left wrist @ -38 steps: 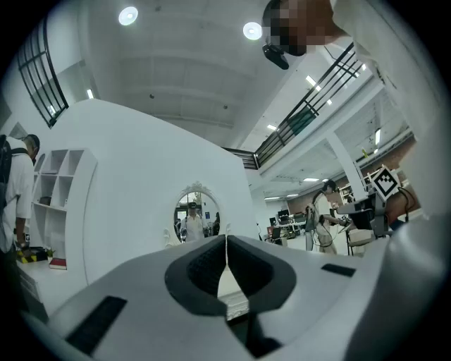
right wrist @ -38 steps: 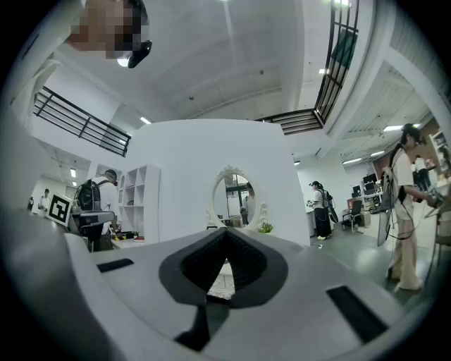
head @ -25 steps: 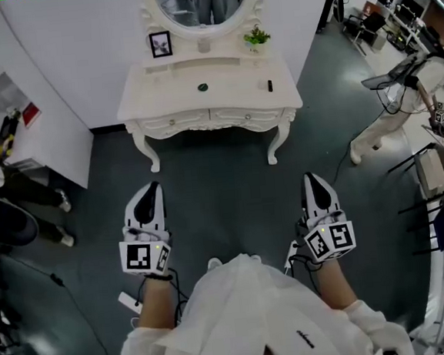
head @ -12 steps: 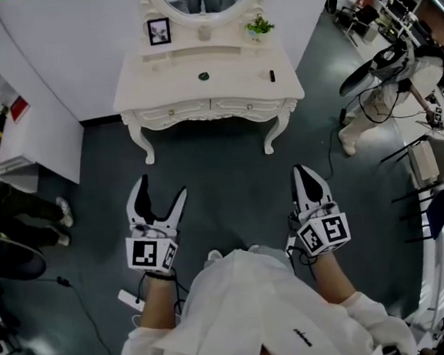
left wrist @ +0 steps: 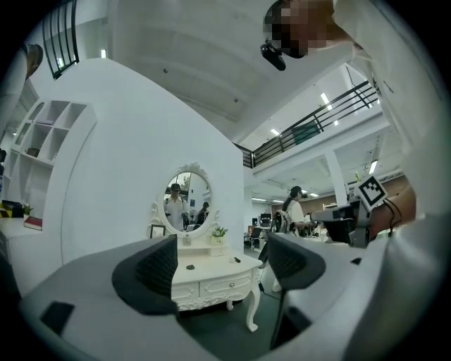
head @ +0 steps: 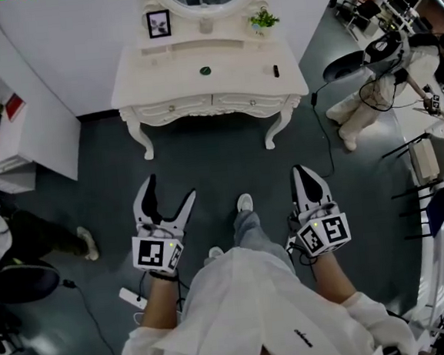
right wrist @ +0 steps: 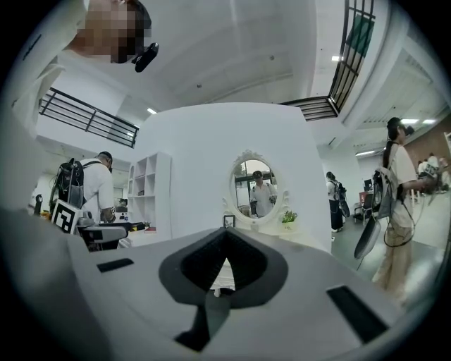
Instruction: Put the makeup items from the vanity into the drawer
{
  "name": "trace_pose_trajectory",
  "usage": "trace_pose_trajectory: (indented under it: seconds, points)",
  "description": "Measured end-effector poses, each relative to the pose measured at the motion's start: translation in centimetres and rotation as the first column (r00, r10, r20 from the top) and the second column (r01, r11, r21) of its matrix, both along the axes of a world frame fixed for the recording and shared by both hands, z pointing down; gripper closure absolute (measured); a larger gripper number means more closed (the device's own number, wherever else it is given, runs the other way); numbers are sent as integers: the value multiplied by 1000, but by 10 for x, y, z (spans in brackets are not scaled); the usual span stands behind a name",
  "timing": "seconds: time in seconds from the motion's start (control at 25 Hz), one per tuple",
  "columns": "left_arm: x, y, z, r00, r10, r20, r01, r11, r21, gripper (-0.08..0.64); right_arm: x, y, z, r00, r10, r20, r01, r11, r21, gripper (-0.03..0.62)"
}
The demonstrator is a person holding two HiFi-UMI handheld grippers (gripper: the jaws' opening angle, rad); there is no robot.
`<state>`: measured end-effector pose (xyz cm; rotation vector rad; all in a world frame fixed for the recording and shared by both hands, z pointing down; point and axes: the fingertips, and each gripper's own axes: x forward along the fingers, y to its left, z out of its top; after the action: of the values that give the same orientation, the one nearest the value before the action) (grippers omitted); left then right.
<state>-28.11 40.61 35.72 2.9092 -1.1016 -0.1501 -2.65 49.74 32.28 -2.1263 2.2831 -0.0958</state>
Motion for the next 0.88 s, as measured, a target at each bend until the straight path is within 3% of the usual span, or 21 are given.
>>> trace_pose_trajectory:
  seconds: [0.4,0.88]
  points:
    - [46,-55,-11,999,-22,27,22,999,26,179,33,-70,6,996,-84,41,82,996,36,574]
    - [166,-171,-33,999,-32,33,31,999,35,179,109,-180,-5,978,-206,28,205,979,19,574]
